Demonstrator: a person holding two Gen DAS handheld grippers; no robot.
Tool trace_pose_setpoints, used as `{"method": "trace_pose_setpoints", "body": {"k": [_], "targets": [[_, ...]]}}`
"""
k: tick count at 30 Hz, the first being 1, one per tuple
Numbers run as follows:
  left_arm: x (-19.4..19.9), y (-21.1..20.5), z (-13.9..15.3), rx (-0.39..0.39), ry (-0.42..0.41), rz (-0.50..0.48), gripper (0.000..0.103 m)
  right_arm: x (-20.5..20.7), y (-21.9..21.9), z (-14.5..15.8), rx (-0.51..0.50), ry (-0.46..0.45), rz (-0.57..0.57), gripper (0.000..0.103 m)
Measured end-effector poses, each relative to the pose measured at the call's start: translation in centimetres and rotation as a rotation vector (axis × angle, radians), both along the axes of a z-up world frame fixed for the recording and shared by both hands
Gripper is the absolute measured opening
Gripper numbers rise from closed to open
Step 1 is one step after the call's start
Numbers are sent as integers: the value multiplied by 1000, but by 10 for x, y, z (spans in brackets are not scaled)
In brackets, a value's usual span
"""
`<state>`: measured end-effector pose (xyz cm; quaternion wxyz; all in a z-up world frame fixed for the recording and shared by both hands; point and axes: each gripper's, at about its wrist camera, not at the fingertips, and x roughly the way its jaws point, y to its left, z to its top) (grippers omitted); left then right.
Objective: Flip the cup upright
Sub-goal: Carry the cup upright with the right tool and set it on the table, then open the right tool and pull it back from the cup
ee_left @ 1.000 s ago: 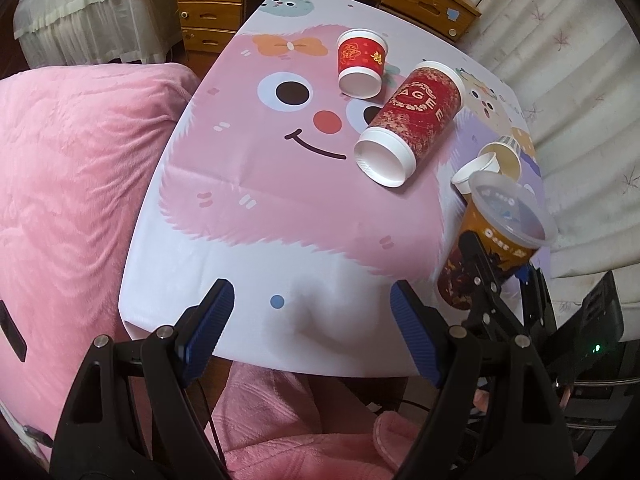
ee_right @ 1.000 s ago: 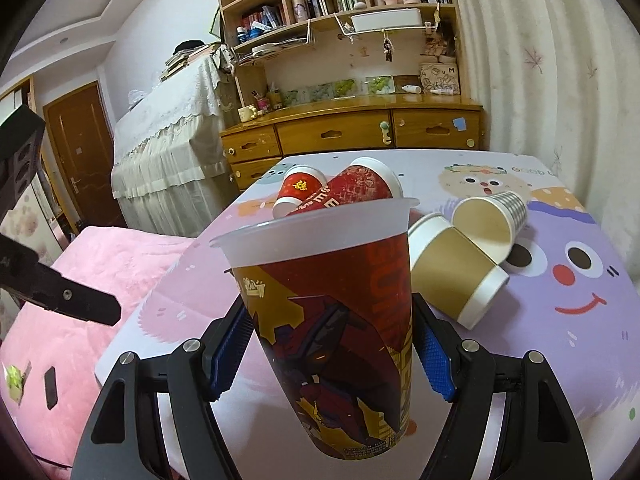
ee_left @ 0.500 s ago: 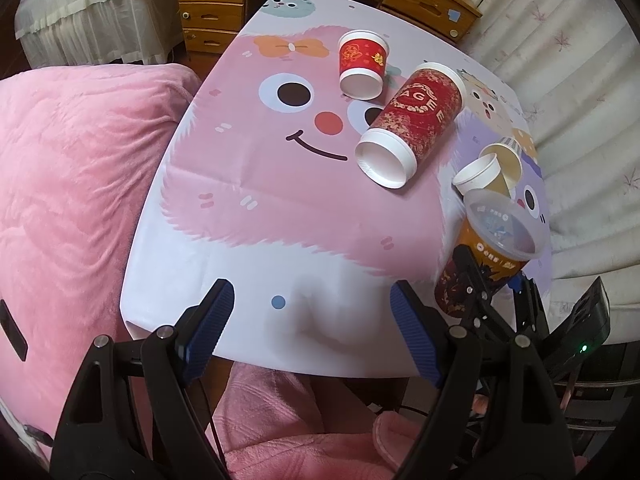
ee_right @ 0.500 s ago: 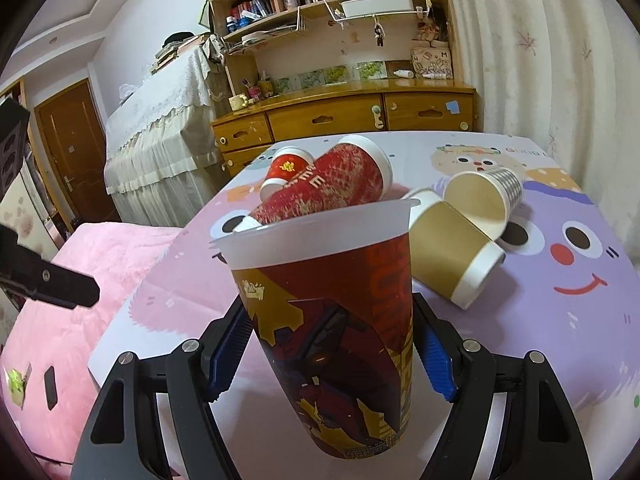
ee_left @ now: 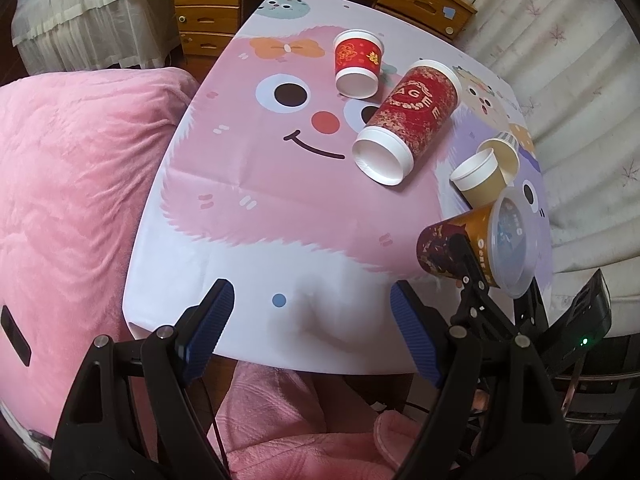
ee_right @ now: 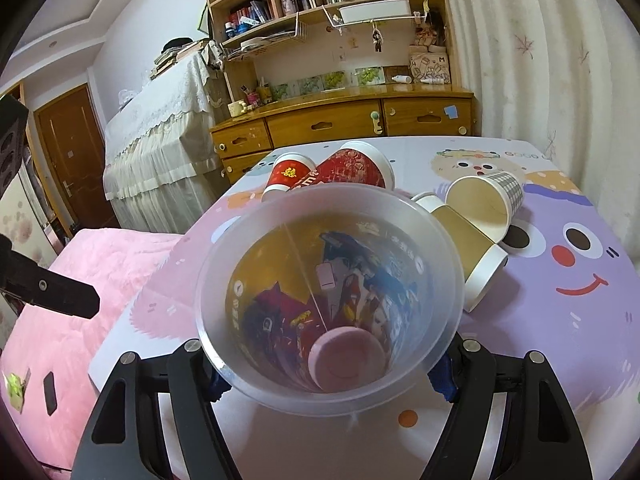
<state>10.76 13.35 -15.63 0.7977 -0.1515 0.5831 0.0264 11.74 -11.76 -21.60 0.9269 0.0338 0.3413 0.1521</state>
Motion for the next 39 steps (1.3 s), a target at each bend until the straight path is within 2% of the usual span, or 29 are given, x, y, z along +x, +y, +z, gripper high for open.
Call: {"method": "trace_pose_setpoints", "body": {"k": [12,17,19,23,26,28,29,34,36,39], "targets": [[-2,0,-4,-13,12,3,78,-6,-4,-9,-23,78,15,77],[-1,0,-9,-23,30,11,78,-12,-15,-14,-24,138,17,91],[1,-2,-12,-25,44,13,78,-14,-21,-18,-41,195,10,93],[5,-5,-14,-33,47,1,78,-12,-34,-31,-131,406,-13,94],[9,-11,-10,-46,19,-54,78,-13,-47,-32,-193,559,19,94],[10,-14,-3,-65,-13,-72,78,-16,-54,-25,-262,634,45,94],[11,-14,0,-72,-27,-73,78,-17,-58,-19,-263,652,53,94],[24,-23,30,-67,-49,-106,78,-6,-75,25,-110,817,36,94],[28,-30,50,-47,-67,-140,78,1,-79,47,-74,841,15,97],[30,-41,79,-30,-90,-167,78,10,-79,82,-73,819,7,99]]}}
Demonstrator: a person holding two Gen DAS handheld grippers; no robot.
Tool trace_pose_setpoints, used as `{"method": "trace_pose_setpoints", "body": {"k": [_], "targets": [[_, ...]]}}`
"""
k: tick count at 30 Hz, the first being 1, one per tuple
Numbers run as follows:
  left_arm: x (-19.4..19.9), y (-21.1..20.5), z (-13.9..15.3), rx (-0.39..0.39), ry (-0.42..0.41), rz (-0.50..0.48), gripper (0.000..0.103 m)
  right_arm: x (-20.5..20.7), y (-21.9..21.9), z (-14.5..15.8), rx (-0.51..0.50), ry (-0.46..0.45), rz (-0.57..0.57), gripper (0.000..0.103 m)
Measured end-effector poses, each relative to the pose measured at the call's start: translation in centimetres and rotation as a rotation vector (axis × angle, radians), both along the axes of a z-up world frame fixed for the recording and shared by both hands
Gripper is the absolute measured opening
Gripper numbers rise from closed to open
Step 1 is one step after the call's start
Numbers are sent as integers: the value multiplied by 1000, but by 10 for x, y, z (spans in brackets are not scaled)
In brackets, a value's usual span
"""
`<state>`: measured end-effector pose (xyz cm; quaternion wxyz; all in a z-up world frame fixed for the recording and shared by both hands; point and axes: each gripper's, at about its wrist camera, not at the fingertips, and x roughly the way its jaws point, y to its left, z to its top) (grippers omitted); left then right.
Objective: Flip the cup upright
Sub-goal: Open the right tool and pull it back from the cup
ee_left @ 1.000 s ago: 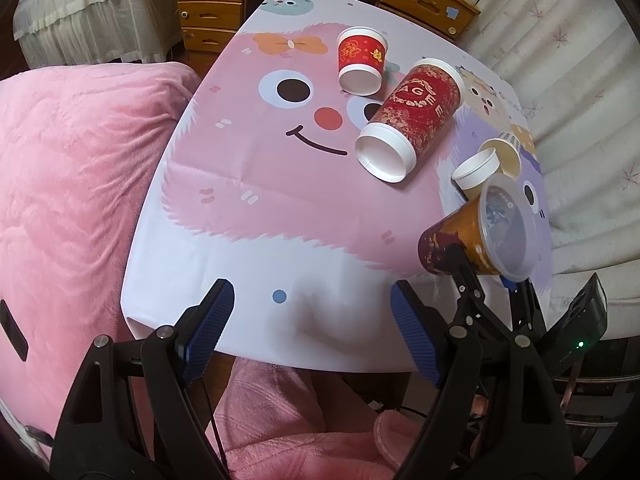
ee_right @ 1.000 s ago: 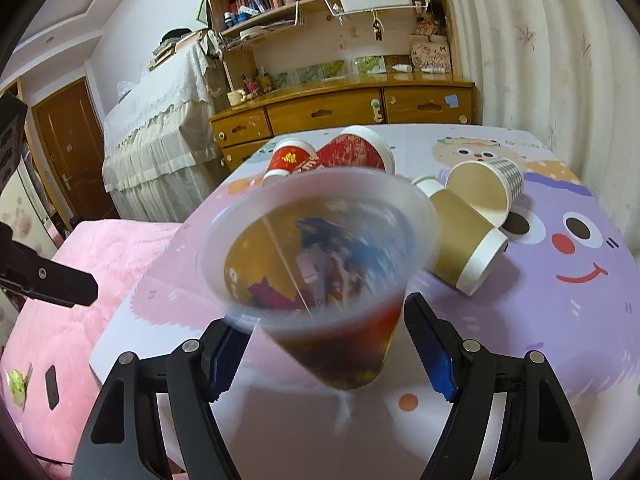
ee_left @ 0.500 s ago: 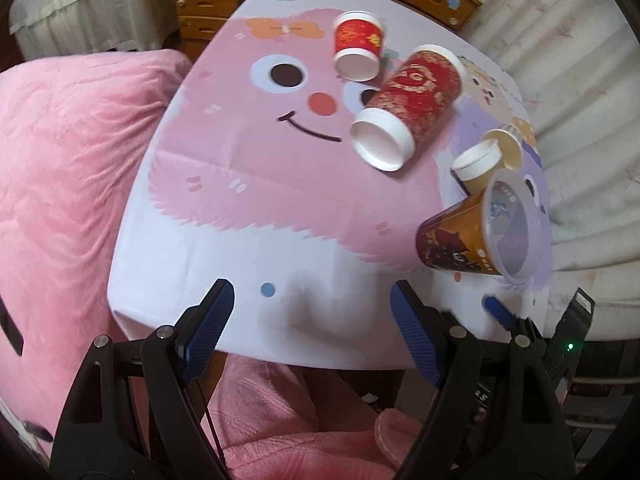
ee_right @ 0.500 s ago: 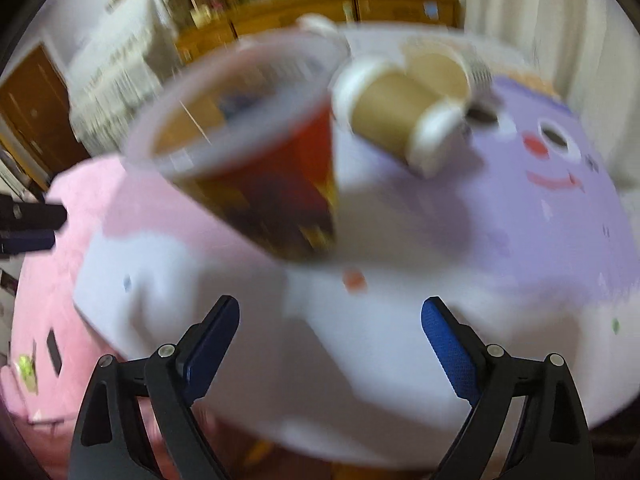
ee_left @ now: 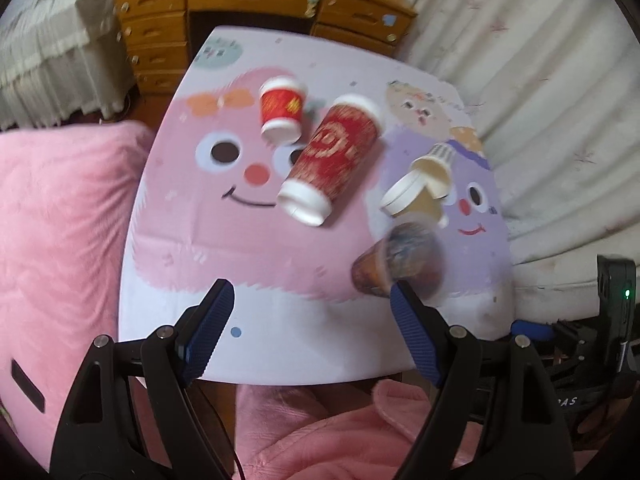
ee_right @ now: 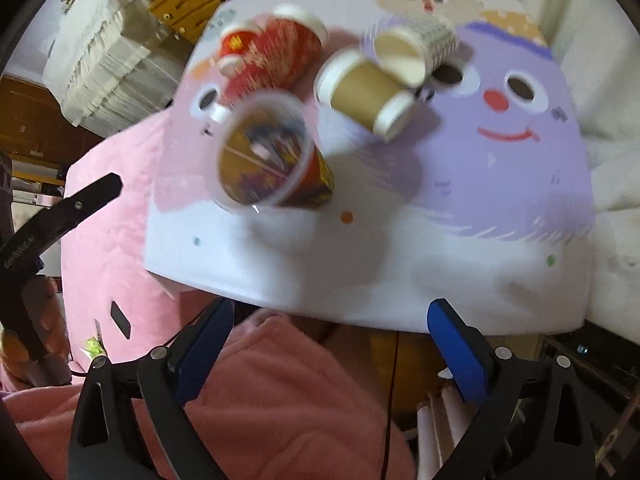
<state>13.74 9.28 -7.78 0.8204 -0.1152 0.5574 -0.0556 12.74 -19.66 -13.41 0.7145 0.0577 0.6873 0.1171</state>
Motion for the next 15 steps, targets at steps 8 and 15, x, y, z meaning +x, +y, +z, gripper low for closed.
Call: {"method": "trace_pose_setpoints", "body": {"k": [8,15], "targets": [[-34,-24,40,-18,-103,108,78,-9,-3,61,-24,-138,-136,100],[-74,-49,41,126,-162,57,78,-64,11,95,-138,-349,-149,100]]}}
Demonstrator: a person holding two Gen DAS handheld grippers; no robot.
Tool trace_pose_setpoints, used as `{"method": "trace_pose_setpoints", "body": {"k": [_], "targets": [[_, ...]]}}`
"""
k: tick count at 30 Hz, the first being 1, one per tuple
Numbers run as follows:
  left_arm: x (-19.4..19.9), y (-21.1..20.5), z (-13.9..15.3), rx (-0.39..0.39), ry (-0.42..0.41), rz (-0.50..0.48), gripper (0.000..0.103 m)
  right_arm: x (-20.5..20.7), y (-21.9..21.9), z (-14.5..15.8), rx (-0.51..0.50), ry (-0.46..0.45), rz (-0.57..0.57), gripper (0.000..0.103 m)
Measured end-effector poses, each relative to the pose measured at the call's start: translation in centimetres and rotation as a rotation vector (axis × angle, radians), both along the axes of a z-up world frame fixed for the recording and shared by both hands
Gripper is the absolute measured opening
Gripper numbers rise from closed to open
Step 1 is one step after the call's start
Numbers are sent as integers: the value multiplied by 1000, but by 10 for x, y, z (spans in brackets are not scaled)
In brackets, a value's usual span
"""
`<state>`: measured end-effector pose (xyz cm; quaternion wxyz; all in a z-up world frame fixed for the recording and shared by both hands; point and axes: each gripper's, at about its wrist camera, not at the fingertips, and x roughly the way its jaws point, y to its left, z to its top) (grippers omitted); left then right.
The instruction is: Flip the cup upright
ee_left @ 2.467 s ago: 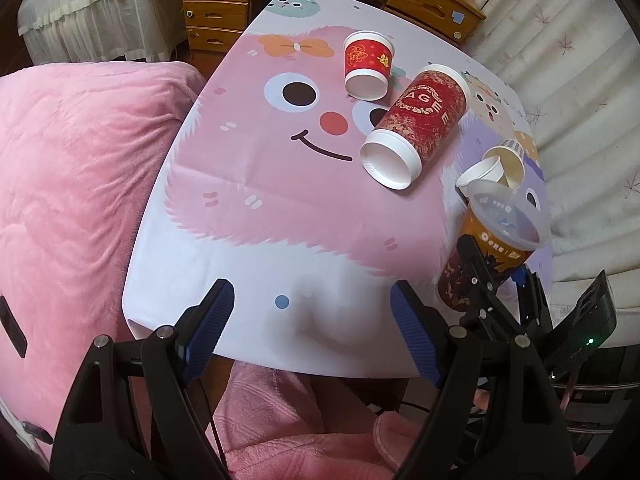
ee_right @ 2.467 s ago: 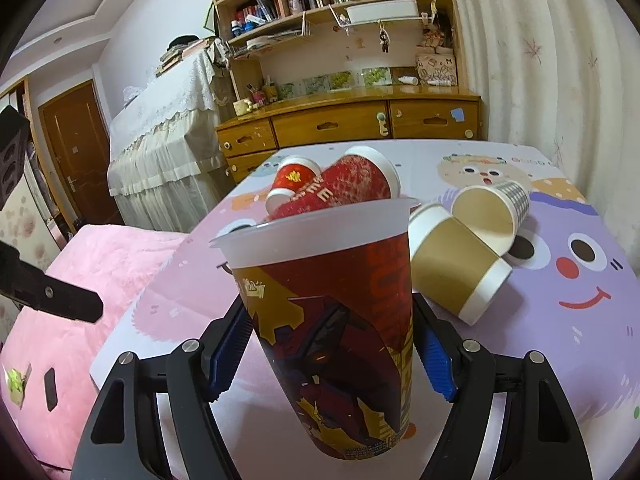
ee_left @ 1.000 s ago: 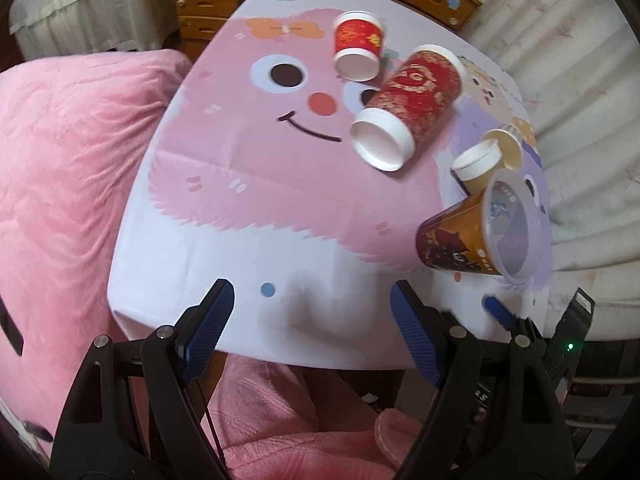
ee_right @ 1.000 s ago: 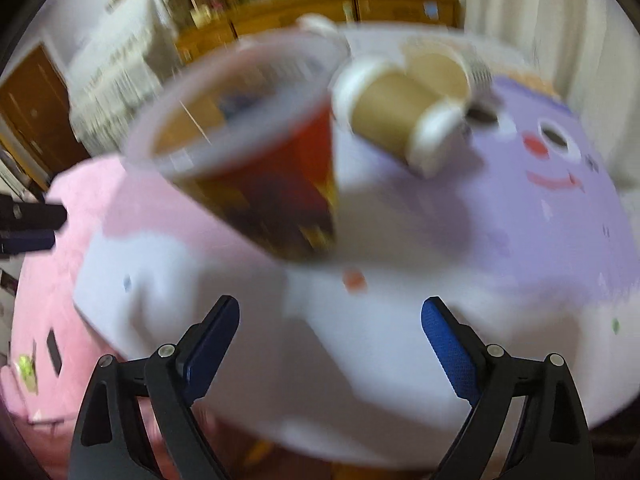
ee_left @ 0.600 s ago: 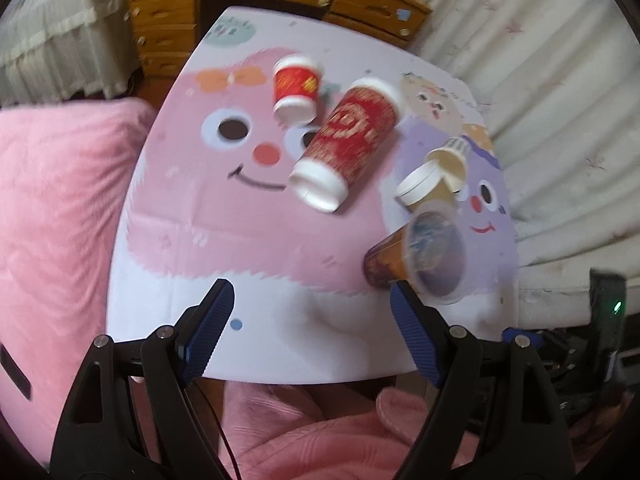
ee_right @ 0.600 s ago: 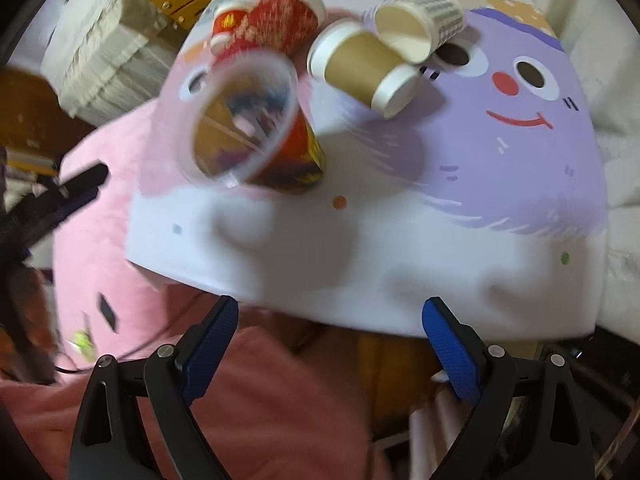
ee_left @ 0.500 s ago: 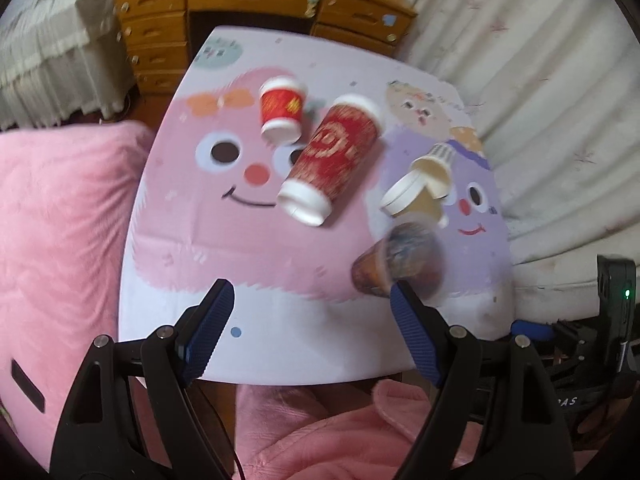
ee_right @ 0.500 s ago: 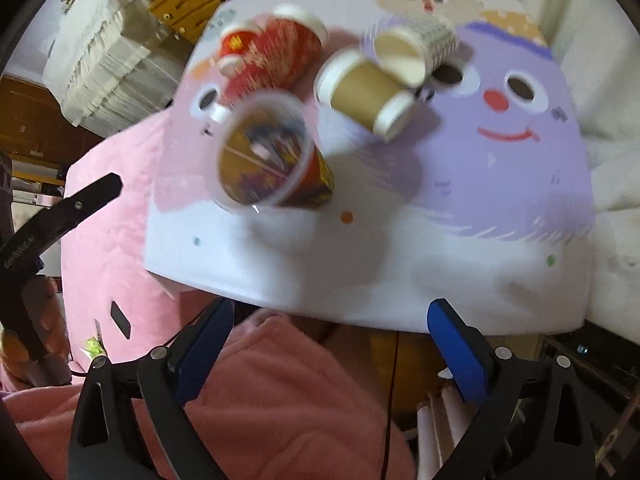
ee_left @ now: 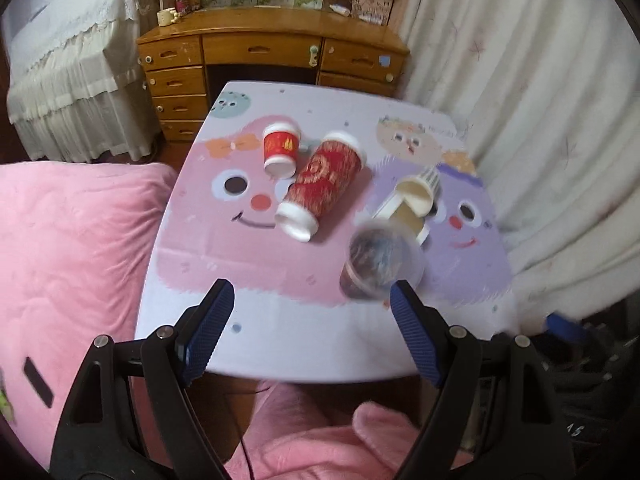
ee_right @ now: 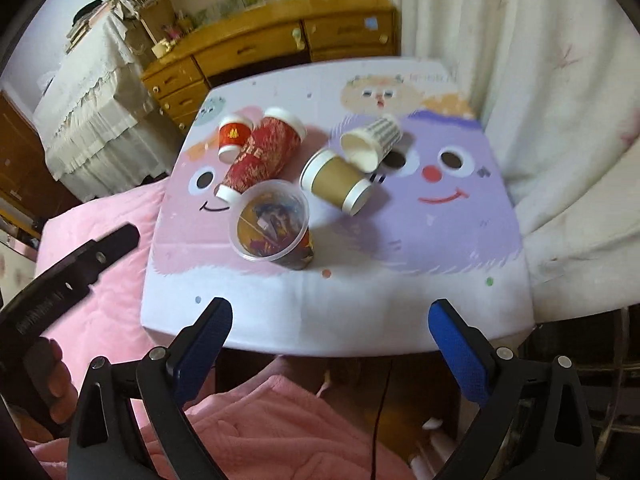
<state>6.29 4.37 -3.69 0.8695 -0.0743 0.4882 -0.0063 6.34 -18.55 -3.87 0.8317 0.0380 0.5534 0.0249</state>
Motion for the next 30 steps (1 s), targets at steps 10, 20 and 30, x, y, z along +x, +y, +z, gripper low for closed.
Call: {"method": "trace_pose_setpoints", "body": {"k": [10,20,30], "targets": [[-31,-10,-6,-4,-23,12,85,-37,-3,17,-70,-103,-40,101],[-35,-9,7,29,-39,45,99,-43,2,26,-60,-127,12,102],[-26,-9,9,20,-37,26,102,-39,-8,27,-48,-125,-22,102]]}}
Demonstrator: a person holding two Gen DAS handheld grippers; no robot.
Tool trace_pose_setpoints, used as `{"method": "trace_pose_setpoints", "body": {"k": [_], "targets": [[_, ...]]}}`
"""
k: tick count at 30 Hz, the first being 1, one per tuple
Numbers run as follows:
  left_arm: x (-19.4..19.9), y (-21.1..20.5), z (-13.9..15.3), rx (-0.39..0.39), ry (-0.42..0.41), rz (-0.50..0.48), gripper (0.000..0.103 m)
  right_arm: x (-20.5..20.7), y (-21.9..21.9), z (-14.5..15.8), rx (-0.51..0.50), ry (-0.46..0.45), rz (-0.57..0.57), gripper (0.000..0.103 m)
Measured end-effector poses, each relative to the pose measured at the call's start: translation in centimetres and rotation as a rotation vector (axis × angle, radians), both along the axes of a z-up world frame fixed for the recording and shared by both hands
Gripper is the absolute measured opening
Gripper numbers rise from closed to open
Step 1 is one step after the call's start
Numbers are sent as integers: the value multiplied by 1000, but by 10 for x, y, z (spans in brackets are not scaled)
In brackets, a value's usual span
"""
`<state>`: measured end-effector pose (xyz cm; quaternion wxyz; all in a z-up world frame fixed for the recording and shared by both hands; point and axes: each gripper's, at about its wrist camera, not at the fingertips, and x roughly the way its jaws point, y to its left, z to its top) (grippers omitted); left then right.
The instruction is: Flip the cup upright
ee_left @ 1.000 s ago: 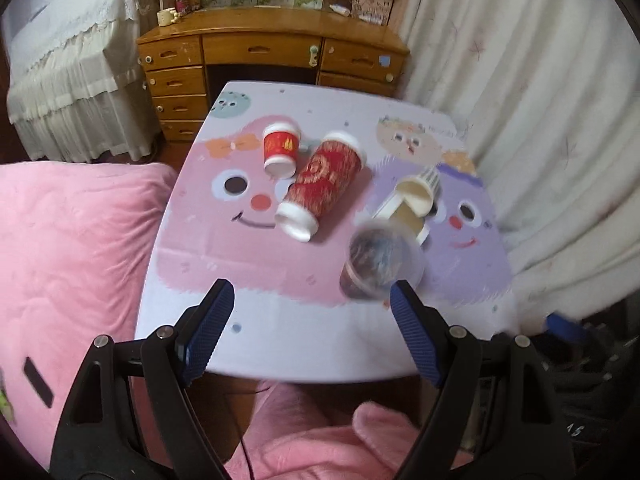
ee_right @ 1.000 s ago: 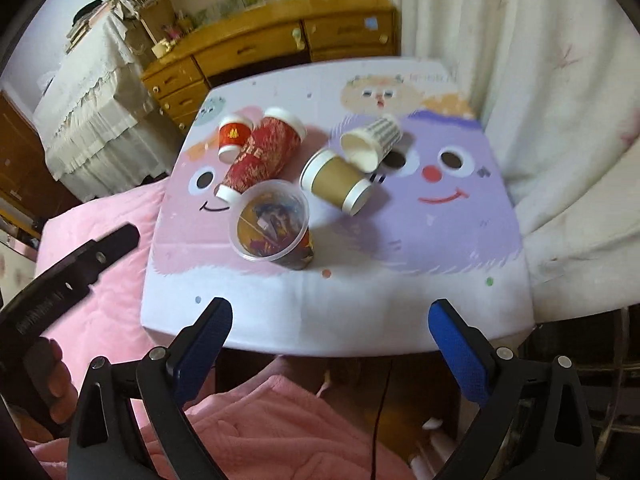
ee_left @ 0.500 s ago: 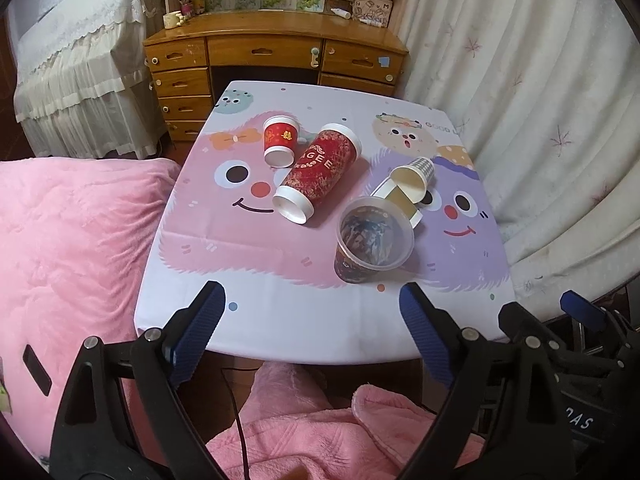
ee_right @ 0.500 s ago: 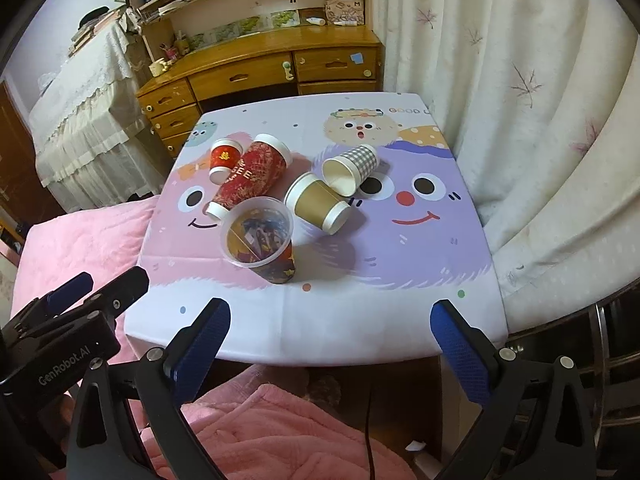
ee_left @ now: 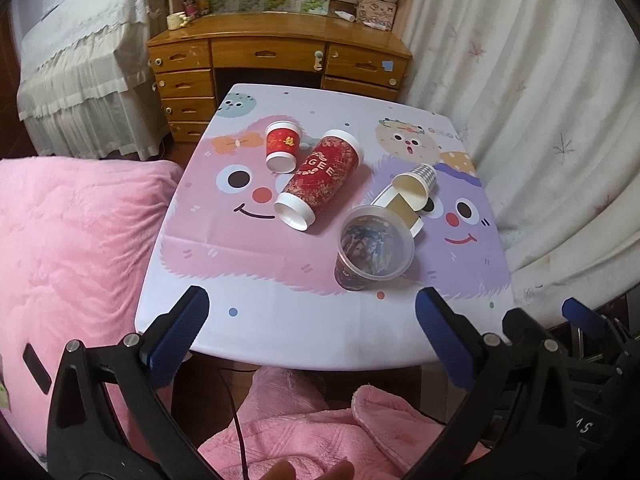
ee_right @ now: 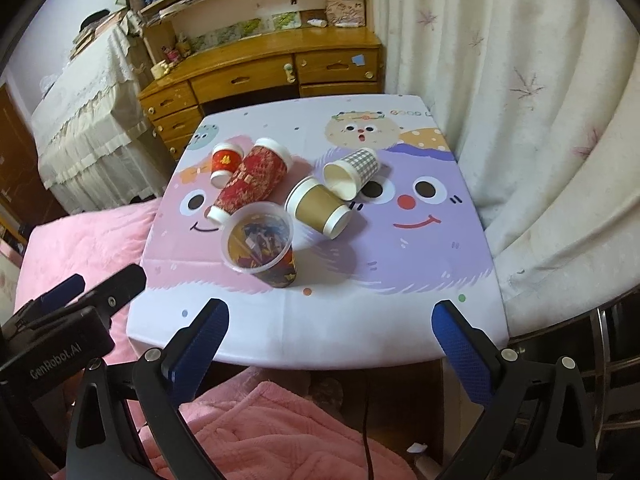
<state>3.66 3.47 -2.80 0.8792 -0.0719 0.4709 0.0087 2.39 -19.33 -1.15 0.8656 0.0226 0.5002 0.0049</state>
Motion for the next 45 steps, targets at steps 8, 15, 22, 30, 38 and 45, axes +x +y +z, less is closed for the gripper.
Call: {"method": "trace_pose_setpoints", "body": {"k": [8,15,22,30,38,45], "targets": [[8,-7,4,8,-9,-23,102,3,-9,1,15,-1,-36,103],[11,-9,2,2,-3,-25,102,3,-8,2,19,2,-32,102],[10,-7,1,1,1,-25,102,4,-7,2,20,2,-31,103],[9,-2,-1,-1,5,-20,102,4,-6,3,17,5,-30,102],[6,1,-1,-2,3,-12,102,7,3,0,17,17,-23,102],[6,2,-1,0,2,-12,102,9,5,-1,17,21,-18,103]]}}
